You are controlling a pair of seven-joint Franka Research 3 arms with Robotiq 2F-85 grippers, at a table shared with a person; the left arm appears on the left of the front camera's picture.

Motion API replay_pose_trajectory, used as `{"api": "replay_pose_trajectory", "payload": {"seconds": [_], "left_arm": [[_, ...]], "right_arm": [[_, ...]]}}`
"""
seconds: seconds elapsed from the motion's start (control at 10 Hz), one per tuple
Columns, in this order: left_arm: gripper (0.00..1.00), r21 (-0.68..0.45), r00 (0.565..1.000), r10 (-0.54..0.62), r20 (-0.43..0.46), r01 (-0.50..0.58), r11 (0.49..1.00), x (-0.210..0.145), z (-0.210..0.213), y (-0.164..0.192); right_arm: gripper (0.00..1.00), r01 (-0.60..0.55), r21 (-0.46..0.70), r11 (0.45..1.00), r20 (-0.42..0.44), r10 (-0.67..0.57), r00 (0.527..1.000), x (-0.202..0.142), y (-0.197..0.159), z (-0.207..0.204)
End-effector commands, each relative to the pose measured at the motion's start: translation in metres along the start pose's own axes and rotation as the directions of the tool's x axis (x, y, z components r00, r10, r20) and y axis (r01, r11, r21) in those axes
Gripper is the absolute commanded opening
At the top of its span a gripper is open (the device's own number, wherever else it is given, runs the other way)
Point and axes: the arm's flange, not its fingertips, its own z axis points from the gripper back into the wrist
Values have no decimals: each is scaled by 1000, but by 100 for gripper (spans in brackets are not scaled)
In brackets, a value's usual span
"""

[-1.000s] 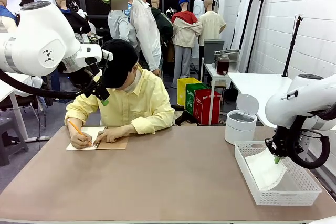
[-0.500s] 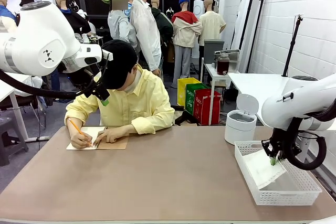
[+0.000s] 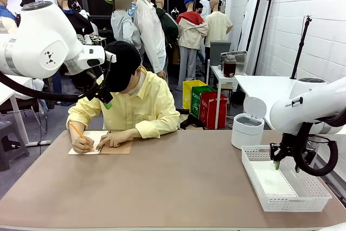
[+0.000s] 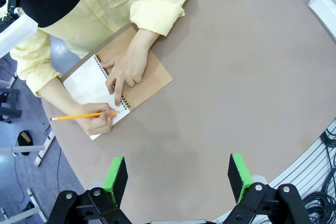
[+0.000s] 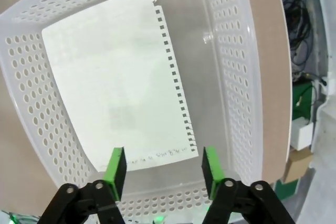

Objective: Sort the paper based on its condition.
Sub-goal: If a person hands you a paper, place it in the Organizing basket , and if it's crumpled, put it in the Trash can.

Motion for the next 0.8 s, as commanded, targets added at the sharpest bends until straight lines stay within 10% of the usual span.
{"api": "replay_pose_trajectory", "payload": {"seconds": [0.0, 0.7], "left_arm": [[100, 2, 1000, -1, 3, 1, 1000, 0, 2, 2], [100, 2, 1000, -1, 3, 1, 1000, 0, 2, 2]], "right_arm": [[100, 23, -57, 998, 0, -23, 1000, -8, 1, 9], [100, 2, -18, 1000, 8, -1, 1000, -6, -1, 15]]}}
